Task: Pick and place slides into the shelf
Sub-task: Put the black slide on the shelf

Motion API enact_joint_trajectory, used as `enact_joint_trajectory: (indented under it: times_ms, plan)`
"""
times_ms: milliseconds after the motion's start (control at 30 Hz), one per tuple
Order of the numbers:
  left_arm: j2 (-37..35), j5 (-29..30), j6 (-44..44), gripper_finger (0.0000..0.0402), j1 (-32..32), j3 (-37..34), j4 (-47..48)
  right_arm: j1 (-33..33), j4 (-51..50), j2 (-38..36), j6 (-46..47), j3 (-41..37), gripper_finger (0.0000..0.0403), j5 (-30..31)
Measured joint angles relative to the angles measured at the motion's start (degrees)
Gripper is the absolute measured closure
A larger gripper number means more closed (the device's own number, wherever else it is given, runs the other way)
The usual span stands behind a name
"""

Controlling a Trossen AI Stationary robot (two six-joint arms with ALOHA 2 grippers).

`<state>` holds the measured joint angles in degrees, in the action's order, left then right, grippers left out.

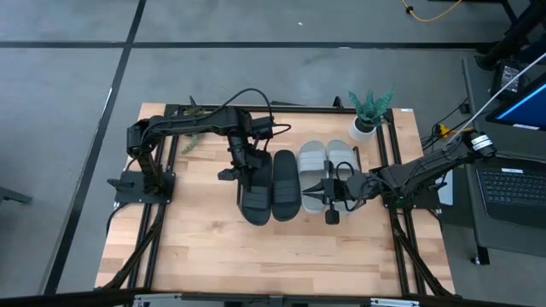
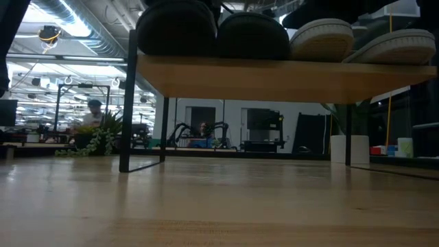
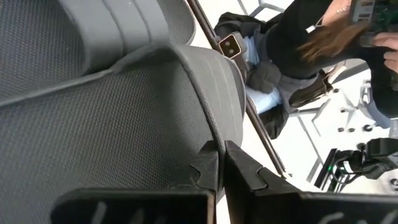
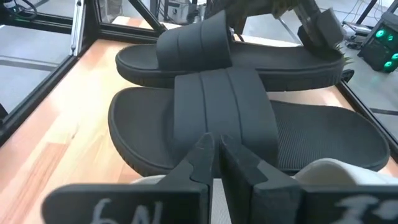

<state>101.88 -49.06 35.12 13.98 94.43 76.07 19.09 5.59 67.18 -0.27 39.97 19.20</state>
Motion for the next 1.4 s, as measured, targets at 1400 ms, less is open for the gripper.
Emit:
enact_joint_trajectory:
  times_ms: [1400]
  plan:
    - [0.5, 4.1, -10.9, 0.0401, 0.4, 0.0, -0.4, 0.0, 2.9, -0.2, -2.5, 0.0, 0.0375, 0.2]
